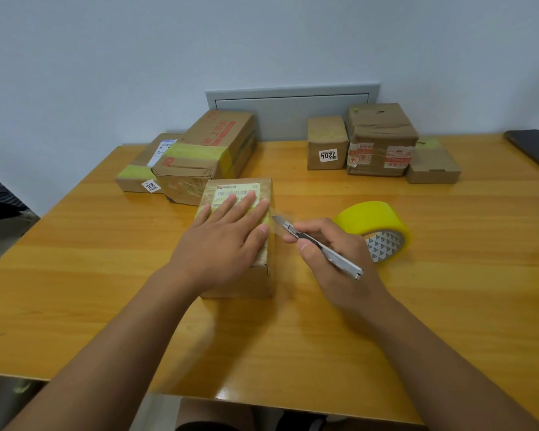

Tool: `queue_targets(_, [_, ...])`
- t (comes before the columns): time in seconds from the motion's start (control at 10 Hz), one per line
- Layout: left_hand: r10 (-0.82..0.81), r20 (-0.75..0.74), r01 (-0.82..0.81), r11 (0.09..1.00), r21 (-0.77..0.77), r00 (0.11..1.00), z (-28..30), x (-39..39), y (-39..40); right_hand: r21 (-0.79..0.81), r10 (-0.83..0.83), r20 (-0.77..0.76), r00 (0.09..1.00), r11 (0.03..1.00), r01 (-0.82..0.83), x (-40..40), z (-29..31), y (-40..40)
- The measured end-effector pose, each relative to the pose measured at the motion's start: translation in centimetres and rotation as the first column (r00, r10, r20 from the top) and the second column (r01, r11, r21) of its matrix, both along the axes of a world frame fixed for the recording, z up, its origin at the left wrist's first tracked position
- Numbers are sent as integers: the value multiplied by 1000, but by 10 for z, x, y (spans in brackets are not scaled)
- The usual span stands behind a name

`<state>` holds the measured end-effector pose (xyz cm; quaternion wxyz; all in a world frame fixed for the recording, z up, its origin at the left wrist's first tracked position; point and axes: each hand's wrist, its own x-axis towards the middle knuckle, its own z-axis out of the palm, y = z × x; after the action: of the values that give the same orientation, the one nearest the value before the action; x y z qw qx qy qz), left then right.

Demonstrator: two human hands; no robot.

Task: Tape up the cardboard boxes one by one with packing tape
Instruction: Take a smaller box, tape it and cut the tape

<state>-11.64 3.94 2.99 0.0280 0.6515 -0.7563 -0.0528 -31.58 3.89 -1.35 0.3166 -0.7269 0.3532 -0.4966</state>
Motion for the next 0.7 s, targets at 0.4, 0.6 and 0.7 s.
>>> queue_targets(0.4, [7,-17,-7,1000,10,1000,1,-1,1,59,52,73,996,997,-56,-6,4,-2])
queue_targets(0.6, [11,-49,-11,1000,7,999,1,0,2,76,90,124,988,992,-99,-9,7,-4])
queue_targets(0.7, [6,-57,-6,1000,1,998,1,-1,2,54,88,168,982,994,-98,-13,13,-2])
